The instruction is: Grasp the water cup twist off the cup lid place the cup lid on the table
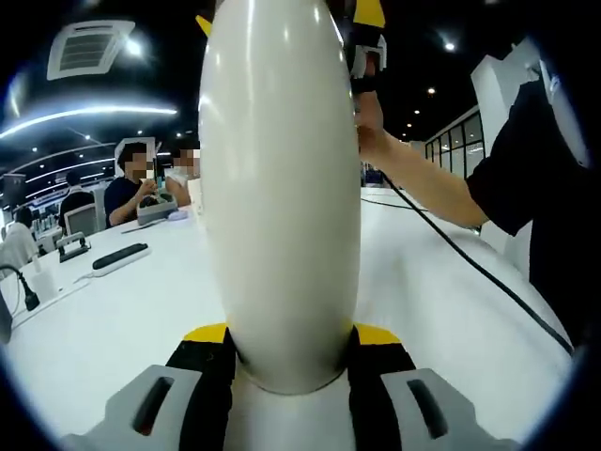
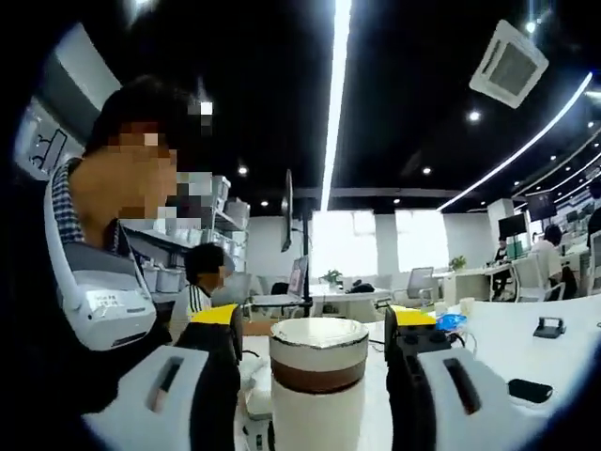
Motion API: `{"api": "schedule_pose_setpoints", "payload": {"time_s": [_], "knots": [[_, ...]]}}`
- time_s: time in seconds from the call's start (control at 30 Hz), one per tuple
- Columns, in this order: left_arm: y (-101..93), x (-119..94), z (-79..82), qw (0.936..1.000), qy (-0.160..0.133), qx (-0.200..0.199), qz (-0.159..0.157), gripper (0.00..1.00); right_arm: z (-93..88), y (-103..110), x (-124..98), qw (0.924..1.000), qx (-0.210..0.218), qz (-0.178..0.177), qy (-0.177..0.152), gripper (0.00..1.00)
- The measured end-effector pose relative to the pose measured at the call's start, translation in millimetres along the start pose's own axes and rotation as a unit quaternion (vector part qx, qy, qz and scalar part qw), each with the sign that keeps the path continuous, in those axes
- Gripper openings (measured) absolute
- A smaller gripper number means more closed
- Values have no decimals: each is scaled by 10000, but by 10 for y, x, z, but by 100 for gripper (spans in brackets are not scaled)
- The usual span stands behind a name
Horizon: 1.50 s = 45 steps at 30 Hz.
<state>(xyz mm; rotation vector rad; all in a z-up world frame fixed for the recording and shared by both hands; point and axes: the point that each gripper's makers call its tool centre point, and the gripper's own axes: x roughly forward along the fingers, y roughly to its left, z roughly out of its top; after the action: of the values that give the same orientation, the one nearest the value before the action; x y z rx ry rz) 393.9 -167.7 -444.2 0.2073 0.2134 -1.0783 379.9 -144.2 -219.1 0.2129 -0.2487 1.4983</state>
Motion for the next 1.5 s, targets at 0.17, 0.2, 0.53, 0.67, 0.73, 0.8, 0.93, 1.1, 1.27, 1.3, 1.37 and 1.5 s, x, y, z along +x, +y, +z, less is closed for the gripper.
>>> {"api": "schedule_pose_setpoints", "payload": {"time_s": [0.17, 0.2, 0.53, 0.67, 0.73, 0.8, 0.93, 1.1, 1.27, 1.3, 1.37, 1.5], "knots": [[12, -7, -6, 10000, 1, 2, 6, 49, 62, 55, -19, 9974, -372, -615, 27, 63], [18, -9, -7, 10000, 1, 2, 7, 49, 58, 52, -23, 9959, -455, -774, 62, 62], [39, -12, -17, 10000, 4, -1, 16, 49, -207, -103, 89, 9892, -536, -1296, 428, 53], [44, -15, -20, 10000, 5, -1, 13, 49, -188, -152, 66, 9907, -390, -1250, 371, 48], [47, -17, -22, 10000, 6, -3, 11, 49, -194, -142, 73, 9921, -451, -1097, 400, 47], [46, -18, -23, 10000, 6, -5, 10, 49, -198, -130, 77, 9934, -492, -936, 442, 47], [43, -20, -23, 10000, 6, -7, 8, 49, -206, -88, 82, 9962, -511, -421, 567, 47], [30, -14, -17, 10000, 7, -5, 7, 49, -209, -42, 72, 9970, -226, 459, 577, 47], [16, -11, -13, 10000, 7, -9, 4, 49, -212, -17, 80, 9913, 48, 1197, 552, 47], [15, -11, -12, 10000, 8, -8, 4, 49, -213, -20, 82, 9911, 55, 1214, 549, 47], [1, -7, -9, 10000, 9, -11, 3, 49, -214, -7, 85, 9898, 32, 1319, 531, 47], [-2, -5, -7, 10000, 8, -10, -3, 49, -213, 2, 87, 9920, 102, 1159, 497, 47]]}}
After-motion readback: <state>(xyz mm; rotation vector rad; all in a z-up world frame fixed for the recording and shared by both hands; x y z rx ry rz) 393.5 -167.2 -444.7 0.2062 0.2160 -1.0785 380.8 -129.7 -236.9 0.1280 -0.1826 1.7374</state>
